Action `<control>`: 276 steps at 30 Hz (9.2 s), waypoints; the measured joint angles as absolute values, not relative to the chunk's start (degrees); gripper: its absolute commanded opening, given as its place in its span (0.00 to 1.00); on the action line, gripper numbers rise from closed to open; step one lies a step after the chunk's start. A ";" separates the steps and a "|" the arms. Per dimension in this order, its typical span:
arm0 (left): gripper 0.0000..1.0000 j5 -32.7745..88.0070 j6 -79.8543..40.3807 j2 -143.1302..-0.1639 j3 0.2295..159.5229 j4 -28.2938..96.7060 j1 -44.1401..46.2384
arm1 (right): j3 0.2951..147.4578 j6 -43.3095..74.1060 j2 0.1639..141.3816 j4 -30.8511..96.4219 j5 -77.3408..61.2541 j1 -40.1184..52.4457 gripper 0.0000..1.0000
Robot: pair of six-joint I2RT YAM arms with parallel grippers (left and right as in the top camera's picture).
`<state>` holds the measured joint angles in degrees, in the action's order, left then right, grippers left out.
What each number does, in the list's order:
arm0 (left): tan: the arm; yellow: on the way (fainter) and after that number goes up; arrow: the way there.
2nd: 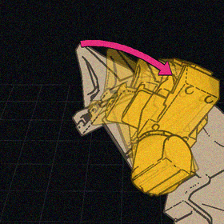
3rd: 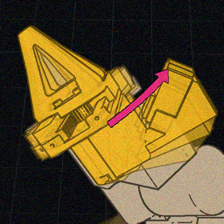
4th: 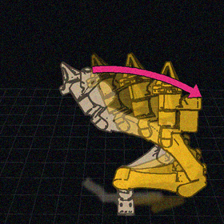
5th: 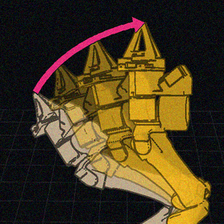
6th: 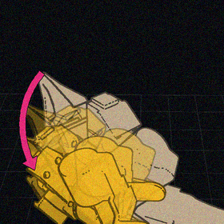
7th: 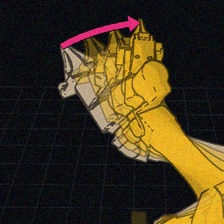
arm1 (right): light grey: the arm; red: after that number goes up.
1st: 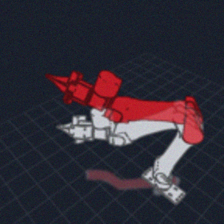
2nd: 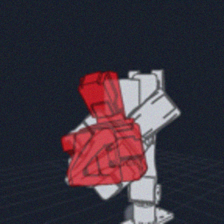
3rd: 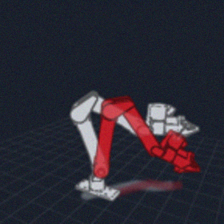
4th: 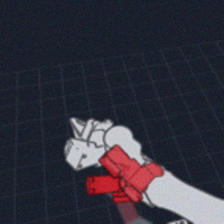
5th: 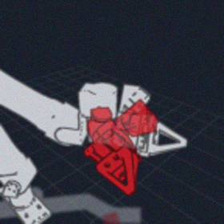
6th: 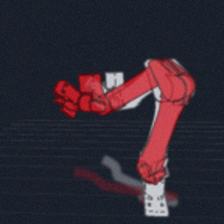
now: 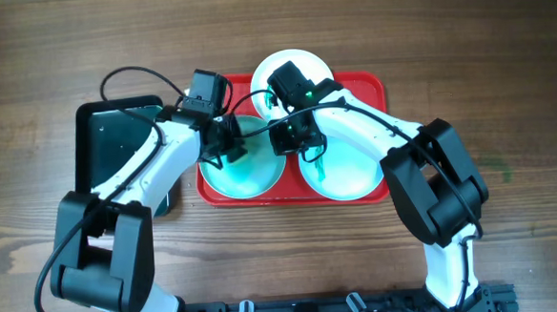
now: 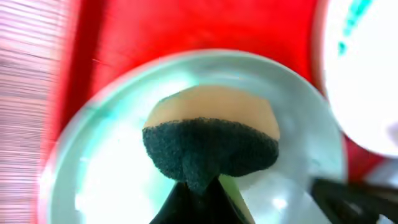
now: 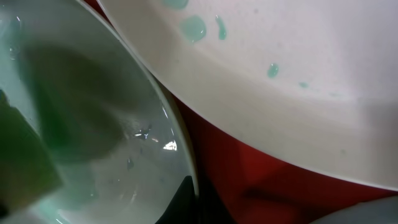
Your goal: Clean dirty plates on tray and stack at the side
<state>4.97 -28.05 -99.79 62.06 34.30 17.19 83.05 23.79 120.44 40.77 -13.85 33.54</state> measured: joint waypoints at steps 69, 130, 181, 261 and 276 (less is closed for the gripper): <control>0.04 -6.48 -35.09 -69.87 61.32 51.64 -7.90 | 81.73 7.97 97.76 40.75 45.74 53.95 0.04; 0.04 -20.32 -26.57 -81.43 61.34 37.19 9.41 | 81.06 20.97 118.91 35.99 -5.02 35.79 0.04; 0.04 -0.91 -34.24 -77.25 60.58 46.30 -12.12 | 69.06 22.02 92.90 42.48 3.38 -12.01 0.04; 0.04 5.93 -28.53 -85.36 60.55 38.70 4.08 | 66.76 27.77 113.65 10.02 -6.39 29.91 0.12; 0.04 10.39 -25.87 -87.11 60.55 38.30 6.68 | 67.13 27.90 113.69 14.24 -6.00 32.53 0.04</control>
